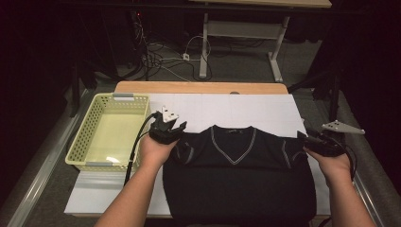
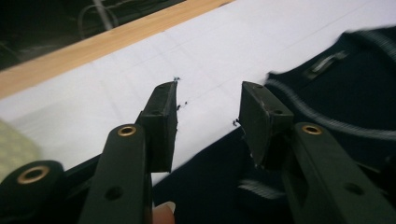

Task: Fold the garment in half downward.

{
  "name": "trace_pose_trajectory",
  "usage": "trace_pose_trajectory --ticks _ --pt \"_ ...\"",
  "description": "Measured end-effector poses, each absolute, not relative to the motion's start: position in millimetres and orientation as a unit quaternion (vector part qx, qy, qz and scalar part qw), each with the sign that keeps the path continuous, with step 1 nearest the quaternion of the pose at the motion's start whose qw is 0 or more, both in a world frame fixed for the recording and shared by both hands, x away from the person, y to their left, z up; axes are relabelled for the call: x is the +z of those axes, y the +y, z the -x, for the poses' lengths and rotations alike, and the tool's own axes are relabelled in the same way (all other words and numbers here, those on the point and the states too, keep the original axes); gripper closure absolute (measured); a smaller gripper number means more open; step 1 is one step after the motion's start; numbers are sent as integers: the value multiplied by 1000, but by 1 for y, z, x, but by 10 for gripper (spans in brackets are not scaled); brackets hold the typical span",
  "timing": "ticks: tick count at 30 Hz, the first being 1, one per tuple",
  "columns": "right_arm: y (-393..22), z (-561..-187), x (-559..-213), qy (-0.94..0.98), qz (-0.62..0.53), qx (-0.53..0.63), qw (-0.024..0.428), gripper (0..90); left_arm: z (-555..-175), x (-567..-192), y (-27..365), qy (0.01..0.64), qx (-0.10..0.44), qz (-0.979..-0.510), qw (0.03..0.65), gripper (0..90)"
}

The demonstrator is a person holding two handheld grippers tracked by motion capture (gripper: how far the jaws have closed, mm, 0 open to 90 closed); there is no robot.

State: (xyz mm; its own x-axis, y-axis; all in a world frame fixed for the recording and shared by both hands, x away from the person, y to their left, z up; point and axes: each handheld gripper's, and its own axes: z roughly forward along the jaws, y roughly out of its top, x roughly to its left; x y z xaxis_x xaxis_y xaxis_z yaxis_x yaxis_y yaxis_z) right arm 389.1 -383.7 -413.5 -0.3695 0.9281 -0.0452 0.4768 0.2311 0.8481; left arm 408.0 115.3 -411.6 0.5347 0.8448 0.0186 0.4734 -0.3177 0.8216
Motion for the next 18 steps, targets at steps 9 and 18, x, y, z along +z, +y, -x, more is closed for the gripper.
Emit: trace_pose_trajectory --ticks 9,18 --pt "-375 -381 -420 738 -474 388 282 529 -415 -423 105 425 155 -796 403 518" --pt "-357 -393 -444 751 -480 378 251 524 -433 -456 76 443 103 -816 358 409"
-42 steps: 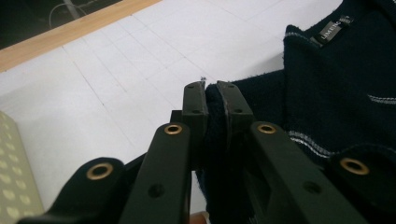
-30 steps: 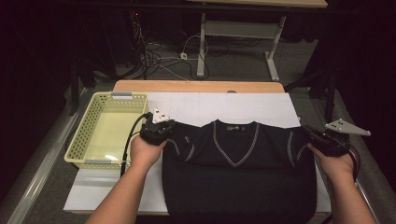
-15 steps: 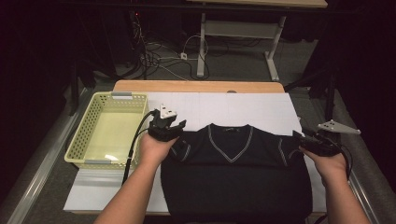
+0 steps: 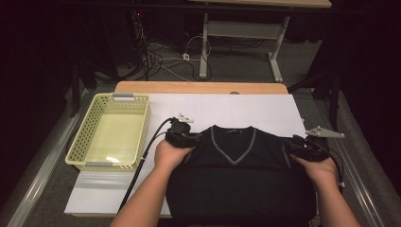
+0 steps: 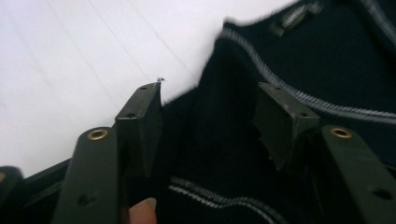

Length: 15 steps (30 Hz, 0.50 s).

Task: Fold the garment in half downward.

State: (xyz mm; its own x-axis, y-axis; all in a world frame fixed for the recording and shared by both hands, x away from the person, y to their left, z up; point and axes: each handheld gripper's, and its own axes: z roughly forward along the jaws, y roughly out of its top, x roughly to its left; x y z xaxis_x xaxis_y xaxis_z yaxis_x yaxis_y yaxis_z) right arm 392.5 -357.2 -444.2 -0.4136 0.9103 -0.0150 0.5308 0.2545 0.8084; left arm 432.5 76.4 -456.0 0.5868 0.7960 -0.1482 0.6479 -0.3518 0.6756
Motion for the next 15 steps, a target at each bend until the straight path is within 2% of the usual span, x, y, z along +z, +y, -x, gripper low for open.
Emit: trace_pose_trajectory --ticks 3,5,11,15 --pt "-351 -401 -451 752 -489 378 229 479 -439 -469 70 451 94 -823 333 385" --pt "-346 -406 -456 756 -493 365 226 469 -439 -473 69 448 92 -825 333 406" --pt "-339 -415 -470 761 -511 343 205 437 -437 -473 67 431 101 -832 335 635" --pt "-336 -415 -470 766 -507 335 212 488 -435 -472 67 424 111 -834 336 776"
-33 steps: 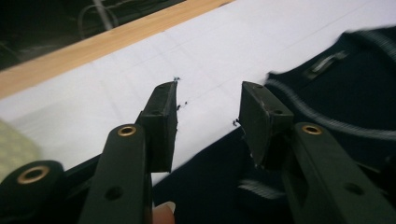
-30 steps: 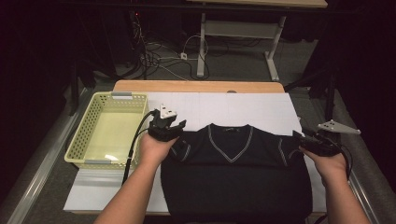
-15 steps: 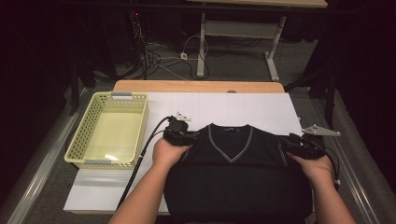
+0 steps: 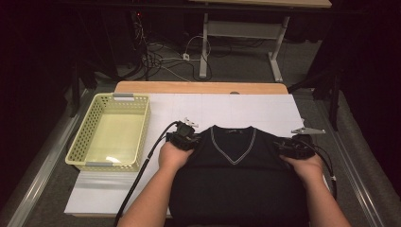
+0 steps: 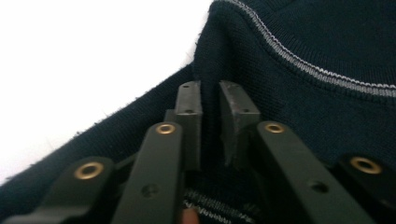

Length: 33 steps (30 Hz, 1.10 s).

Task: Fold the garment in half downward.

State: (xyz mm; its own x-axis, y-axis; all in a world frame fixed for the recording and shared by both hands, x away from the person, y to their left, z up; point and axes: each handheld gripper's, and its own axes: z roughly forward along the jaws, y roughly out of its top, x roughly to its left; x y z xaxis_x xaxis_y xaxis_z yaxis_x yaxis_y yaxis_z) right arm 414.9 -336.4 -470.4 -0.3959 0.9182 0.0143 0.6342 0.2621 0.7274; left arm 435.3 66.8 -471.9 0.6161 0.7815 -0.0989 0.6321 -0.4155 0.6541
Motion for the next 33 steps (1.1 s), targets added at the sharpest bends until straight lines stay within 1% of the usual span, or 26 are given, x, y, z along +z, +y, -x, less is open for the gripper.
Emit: trace_pose_trajectory --ticks 2,4,5,7,10,16,21,23,33 --pt "-336 -414 -470 769 -501 336 211 571 -434 -470 68 421 116 -834 336 803" --pt "-337 -412 -468 771 -495 341 210 688 -433 -468 69 420 122 -832 340 819" --pt "-337 -411 -468 773 -489 343 213 724 -432 -466 69 417 126 -832 342 825" --pt "-336 -408 -465 775 -479 346 223 756 -430 -463 70 414 133 -832 345 829" --pt "-336 -401 -461 771 -475 351 237 761 -424 -458 73 412 146 -829 349 834" --pt "-344 -391 -444 755 -477 379 244 757 -417 -441 86 417 155 -817 368 833" --pt "-349 -381 -432 752 -467 386 258 761 -406 -429 93 404 166 -814 383 833" --pt "-350 -376 -430 753 -462 389 263 761 -401 -427 95 398 171 -816 383 834" --pt "-347 -342 -423 756 -434 396 288 757 -363 -425 104 368 176 -808 426 833"
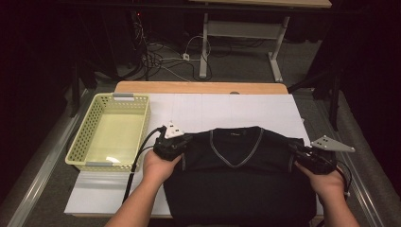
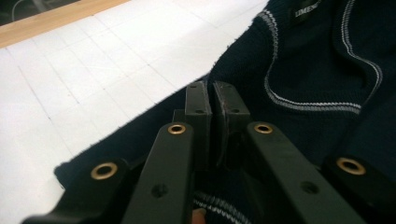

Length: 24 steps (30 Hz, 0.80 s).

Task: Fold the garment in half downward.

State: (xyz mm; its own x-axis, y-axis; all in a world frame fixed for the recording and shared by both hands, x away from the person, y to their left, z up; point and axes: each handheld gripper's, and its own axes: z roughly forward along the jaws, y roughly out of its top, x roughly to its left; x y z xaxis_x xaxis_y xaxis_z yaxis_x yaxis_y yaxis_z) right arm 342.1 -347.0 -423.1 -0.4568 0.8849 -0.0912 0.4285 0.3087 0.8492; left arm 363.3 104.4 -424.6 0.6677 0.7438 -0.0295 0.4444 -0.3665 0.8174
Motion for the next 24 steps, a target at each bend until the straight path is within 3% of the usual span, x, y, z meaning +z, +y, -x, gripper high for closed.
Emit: trace_pose_trajectory --ticks 24 --pt "-349 -235 -449 768 -395 409 293 757 -265 -448 116 306 136 -825 455 831"
